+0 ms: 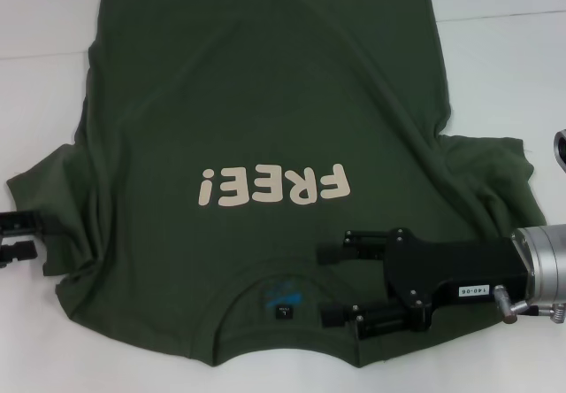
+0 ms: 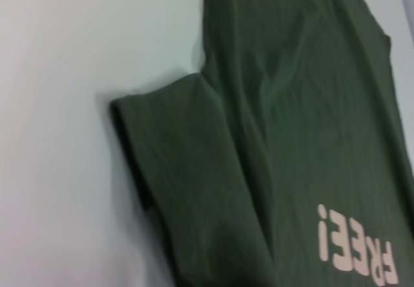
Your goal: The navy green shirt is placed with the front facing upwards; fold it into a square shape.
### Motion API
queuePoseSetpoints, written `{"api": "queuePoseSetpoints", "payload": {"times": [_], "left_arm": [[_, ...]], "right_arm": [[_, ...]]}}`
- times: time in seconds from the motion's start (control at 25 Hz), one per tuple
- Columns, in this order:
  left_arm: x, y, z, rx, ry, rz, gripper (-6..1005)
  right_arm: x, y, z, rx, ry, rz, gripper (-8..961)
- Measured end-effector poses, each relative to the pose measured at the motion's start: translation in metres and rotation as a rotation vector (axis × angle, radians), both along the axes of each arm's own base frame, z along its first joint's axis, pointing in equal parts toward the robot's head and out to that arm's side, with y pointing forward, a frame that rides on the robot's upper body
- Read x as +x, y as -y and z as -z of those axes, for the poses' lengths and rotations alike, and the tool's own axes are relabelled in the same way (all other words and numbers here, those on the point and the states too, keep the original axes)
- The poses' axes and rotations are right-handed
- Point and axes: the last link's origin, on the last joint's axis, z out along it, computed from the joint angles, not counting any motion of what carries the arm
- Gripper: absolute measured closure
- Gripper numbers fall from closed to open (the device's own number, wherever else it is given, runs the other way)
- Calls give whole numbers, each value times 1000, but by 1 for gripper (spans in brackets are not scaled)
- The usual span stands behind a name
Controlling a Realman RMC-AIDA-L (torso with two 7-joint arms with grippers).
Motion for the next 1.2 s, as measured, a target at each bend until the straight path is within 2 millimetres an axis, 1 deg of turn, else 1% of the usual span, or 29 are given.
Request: {"api": "queuePoseSetpoints", "payload": {"times": [0.72, 1.2], "left_arm": [[3, -7, 13, -24, -14, -5, 308], [3, -9, 18, -33, -20, -8, 309]], "right_arm": [[2, 1, -1, 8, -6, 10, 73], [2, 1, -2, 8, -9, 10, 73]]}}
